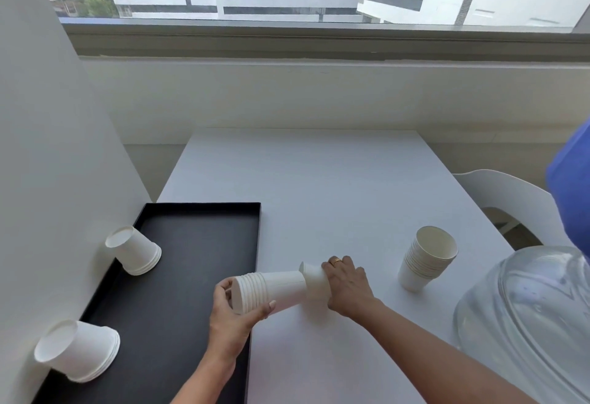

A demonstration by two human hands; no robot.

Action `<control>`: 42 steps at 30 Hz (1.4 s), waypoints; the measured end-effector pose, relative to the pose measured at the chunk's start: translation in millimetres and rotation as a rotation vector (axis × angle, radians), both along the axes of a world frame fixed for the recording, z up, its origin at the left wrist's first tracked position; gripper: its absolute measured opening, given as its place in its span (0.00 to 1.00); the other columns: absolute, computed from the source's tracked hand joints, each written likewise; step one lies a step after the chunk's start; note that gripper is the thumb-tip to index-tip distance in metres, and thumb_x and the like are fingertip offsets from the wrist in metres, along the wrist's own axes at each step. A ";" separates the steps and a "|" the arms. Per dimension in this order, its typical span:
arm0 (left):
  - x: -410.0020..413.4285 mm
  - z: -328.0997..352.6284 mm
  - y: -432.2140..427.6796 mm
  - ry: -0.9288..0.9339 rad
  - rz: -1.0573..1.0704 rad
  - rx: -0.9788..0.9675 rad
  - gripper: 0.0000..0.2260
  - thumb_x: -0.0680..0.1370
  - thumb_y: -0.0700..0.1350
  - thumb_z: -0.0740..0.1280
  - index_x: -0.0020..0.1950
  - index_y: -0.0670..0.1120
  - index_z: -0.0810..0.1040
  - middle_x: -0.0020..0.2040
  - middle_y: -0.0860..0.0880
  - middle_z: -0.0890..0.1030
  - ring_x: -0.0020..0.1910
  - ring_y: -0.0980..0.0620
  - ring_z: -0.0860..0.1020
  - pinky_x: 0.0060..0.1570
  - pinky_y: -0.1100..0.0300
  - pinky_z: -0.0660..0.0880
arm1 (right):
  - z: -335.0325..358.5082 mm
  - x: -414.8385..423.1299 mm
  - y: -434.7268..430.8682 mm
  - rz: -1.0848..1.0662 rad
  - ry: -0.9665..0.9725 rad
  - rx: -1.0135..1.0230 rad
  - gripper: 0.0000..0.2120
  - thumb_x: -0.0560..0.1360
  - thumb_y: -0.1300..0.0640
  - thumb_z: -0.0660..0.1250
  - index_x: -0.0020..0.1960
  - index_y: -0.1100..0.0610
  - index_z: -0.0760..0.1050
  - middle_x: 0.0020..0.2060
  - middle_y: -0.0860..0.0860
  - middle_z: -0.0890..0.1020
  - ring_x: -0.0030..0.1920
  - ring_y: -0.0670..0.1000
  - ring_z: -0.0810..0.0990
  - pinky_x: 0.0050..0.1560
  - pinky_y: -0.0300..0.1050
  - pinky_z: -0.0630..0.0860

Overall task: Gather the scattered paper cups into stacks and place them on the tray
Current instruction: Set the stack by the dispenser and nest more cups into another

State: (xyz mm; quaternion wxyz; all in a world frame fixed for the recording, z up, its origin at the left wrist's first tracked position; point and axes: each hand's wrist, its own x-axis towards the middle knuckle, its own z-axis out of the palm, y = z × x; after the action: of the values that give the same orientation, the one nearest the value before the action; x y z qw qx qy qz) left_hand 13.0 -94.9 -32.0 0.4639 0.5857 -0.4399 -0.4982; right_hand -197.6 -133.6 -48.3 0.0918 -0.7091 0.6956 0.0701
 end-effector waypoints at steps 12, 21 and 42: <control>-3.4 0.0 -1.6 -0.015 -0.012 0.020 0.31 0.63 0.34 0.78 0.58 0.48 0.65 0.49 0.51 0.74 0.45 0.56 0.74 0.35 0.70 0.70 | -1.2 -5.5 14.3 0.001 -0.142 -0.028 0.27 0.68 0.62 0.65 0.65 0.52 0.65 0.63 0.48 0.68 0.62 0.53 0.66 0.49 0.44 0.64; -6.8 1.4 0.3 -0.012 -0.040 0.034 0.31 0.64 0.35 0.77 0.59 0.49 0.65 0.51 0.51 0.73 0.47 0.54 0.74 0.36 0.69 0.69 | 1.9 -7.0 17.8 0.015 -0.228 -0.040 0.27 0.68 0.61 0.66 0.65 0.51 0.65 0.62 0.47 0.69 0.62 0.52 0.65 0.52 0.43 0.68; -13.4 -12.5 -2.3 -0.112 -0.106 0.088 0.33 0.61 0.40 0.80 0.58 0.52 0.65 0.50 0.56 0.73 0.52 0.50 0.73 0.45 0.61 0.71 | 2.0 23.5 25.4 0.140 -0.382 -0.028 0.27 0.68 0.52 0.68 0.65 0.51 0.64 0.60 0.48 0.72 0.60 0.52 0.70 0.54 0.45 0.71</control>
State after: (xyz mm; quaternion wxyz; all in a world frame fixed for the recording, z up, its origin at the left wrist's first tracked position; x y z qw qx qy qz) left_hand -0.4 -97.2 -44.5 0.3854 0.6083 -0.4732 -0.5075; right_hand -174.1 -108.2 -46.3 0.2070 -0.7575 0.6153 -0.0693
